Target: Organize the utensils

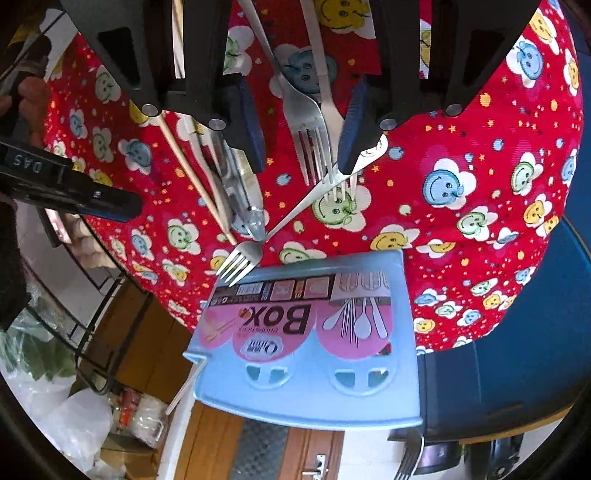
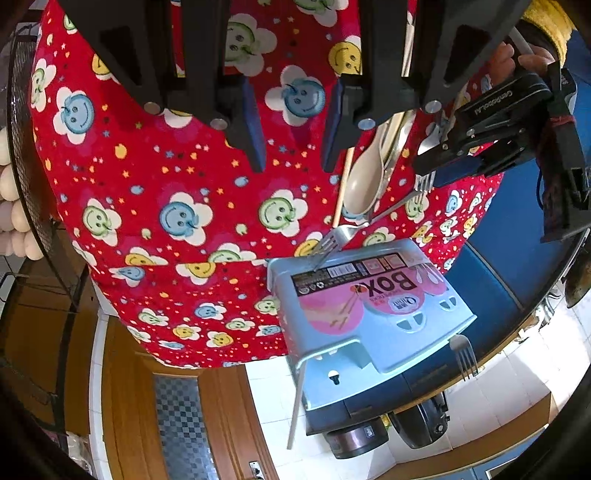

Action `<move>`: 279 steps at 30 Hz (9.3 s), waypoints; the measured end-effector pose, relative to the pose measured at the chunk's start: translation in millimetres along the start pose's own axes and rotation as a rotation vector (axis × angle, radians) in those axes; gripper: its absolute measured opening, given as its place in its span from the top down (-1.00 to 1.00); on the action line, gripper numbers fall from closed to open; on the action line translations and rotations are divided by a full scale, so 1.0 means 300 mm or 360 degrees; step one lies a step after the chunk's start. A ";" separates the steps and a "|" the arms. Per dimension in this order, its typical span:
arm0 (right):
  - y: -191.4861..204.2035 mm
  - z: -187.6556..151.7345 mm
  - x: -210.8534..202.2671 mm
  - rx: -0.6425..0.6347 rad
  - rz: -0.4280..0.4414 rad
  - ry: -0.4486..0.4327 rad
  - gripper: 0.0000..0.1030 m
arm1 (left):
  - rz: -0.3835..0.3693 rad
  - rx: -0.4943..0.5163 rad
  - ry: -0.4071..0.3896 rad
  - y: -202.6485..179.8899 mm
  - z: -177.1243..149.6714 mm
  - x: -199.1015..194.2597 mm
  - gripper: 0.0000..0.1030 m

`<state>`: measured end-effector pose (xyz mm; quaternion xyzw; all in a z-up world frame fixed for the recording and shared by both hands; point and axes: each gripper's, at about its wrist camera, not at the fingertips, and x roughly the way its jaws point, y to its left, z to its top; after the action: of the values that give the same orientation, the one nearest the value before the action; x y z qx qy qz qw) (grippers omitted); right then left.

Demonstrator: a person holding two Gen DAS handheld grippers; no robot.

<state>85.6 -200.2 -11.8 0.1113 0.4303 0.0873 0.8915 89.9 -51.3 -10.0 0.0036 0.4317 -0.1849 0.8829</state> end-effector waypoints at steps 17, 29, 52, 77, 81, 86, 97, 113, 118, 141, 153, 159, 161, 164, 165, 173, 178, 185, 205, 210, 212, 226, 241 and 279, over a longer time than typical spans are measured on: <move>-0.034 -0.031 0.025 0.0038 0.0000 0.0037 0.35 | -0.0014 0.0048 0.0046 -0.037 -0.025 0.010 0.76; -0.038 -0.035 0.014 0.0046 0.0007 0.0029 0.35 | 0.0012 0.0073 0.0093 -0.051 -0.030 0.027 0.65; 0.086 -0.039 0.082 -0.0082 0.0090 0.0203 0.35 | -0.0097 -0.0128 0.0136 -0.008 -0.059 -0.010 0.81; 0.079 0.025 0.121 -0.0174 0.0010 0.0410 0.88 | -0.0240 -0.0217 0.0248 0.035 -0.090 -0.042 0.69; 0.062 0.026 0.127 -0.0161 0.0021 0.0462 0.87 | -0.0226 -0.0144 0.0251 0.010 -0.092 -0.039 0.69; 0.070 0.052 0.149 -0.0201 0.0005 0.0515 0.87 | -0.0179 -0.0039 0.0258 -0.032 -0.076 -0.023 0.69; 0.099 0.119 0.216 -0.0288 0.0004 0.0660 0.86 | -0.0157 -0.0002 0.0304 -0.055 -0.027 -0.014 0.91; 0.108 0.095 0.203 -0.0352 0.0026 0.0580 0.88 | 0.0002 0.0142 0.0432 -0.123 -0.029 0.021 0.91; 0.087 0.072 0.149 -0.0328 0.0074 0.0507 0.89 | -0.0031 0.0096 0.0353 -0.114 -0.021 -0.012 0.95; 0.096 0.109 -0.196 -0.0247 0.0184 -0.0114 0.88 | -0.0081 -0.0081 -0.0240 -0.027 0.100 -0.321 0.98; 0.102 0.117 -0.224 -0.0278 0.0131 -0.0249 0.88 | 0.0017 -0.0153 -0.0481 0.058 0.236 -0.441 0.98; 0.089 0.121 -0.206 -0.0267 0.0155 -0.0249 0.88 | 0.0119 -0.0110 -0.0623 0.055 0.345 -0.533 0.98; 0.082 0.124 -0.203 -0.0260 0.0162 -0.0254 0.88 | 0.0171 -0.0104 -0.0679 0.056 0.385 -0.560 0.98; 0.074 0.124 -0.198 -0.0255 0.0161 -0.0259 0.88 | 0.0183 -0.0146 -0.0723 0.069 0.451 -0.587 0.98; 0.072 0.124 -0.196 -0.0253 0.0162 -0.0258 0.88 | 0.0177 -0.0168 -0.0735 0.078 0.474 -0.594 0.98; 0.047 0.132 -0.179 -0.0220 0.0175 -0.0256 0.88 | 0.0307 -0.0152 -0.0824 0.079 0.605 -0.597 0.98; 0.041 0.144 -0.184 -0.0221 0.0161 -0.0277 0.88 | 0.0339 -0.0150 -0.0779 0.077 0.613 -0.520 0.98; 0.042 0.188 -0.187 -0.0219 0.0140 -0.0319 0.88 | 0.0355 -0.0118 -0.0712 0.090 0.593 -0.419 0.98; 0.131 0.448 -0.166 -0.0159 0.0088 -0.0778 0.88 | 0.0273 -0.0072 -0.0525 0.101 0.522 -0.197 0.98; 0.153 0.497 -0.135 -0.0150 0.0079 -0.0853 0.88 | 0.0248 -0.0077 -0.0506 0.113 0.510 -0.167 0.98; 0.164 0.520 -0.124 -0.0156 0.0074 -0.0889 0.88 | 0.0234 -0.0082 -0.0500 0.119 0.506 -0.160 0.98; 0.217 0.580 0.002 -0.0253 -0.0080 -0.1076 0.88 | 0.0176 -0.0085 -0.0490 0.137 0.481 -0.126 0.98; 0.190 0.514 0.072 -0.0202 0.0022 -0.0914 0.85 | 0.0114 -0.0080 -0.0472 0.123 0.485 -0.134 0.94; 0.219 0.267 -0.191 -0.0178 0.0064 -0.0659 0.49 | 0.0083 -0.0110 -0.0446 0.094 0.302 -0.328 0.42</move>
<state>109.4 -161.4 97.6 0.0857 0.2300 0.1042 0.9638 113.2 -8.1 117.8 -0.0414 0.3100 -0.1458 0.9386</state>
